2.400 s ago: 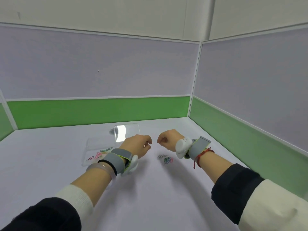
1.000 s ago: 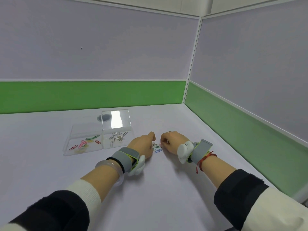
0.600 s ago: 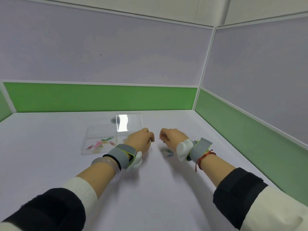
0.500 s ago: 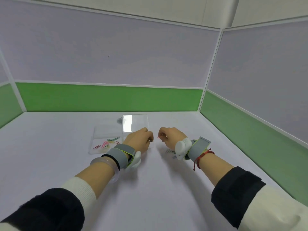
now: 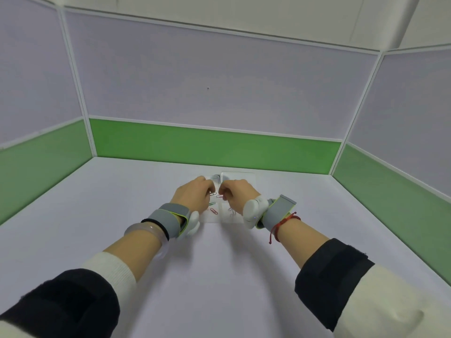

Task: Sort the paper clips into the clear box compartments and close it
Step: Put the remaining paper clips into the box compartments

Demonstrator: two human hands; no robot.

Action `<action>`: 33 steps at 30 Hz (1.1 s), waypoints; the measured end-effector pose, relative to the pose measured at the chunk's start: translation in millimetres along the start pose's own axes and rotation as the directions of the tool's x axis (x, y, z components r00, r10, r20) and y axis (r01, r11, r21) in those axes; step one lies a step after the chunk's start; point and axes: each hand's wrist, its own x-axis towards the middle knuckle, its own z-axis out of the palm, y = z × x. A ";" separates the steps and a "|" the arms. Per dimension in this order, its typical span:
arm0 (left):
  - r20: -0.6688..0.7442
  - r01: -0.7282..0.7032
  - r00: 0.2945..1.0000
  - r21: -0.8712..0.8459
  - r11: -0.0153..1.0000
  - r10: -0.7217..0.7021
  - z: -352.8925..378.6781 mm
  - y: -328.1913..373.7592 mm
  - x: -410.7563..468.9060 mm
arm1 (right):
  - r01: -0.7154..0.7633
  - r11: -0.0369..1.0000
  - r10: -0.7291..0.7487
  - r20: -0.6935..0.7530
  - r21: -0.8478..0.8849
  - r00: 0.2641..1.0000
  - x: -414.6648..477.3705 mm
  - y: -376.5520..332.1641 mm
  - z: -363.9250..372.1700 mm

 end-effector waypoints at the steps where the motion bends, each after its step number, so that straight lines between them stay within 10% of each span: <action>1: -0.011 -0.004 1.000 0.006 1.000 0.004 -0.1 -3.4 -1.2 | 0.012 1.000 -0.012 -0.008 0.003 1.000 2.6 -4.3 1.6; 33: 0.222 -0.224 0.946 -0.076 0.972 0.235 57.4 102.1 8.8 | -0.333 0.939 0.336 0.019 -0.080 0.942 -74.6 112.6 -38.4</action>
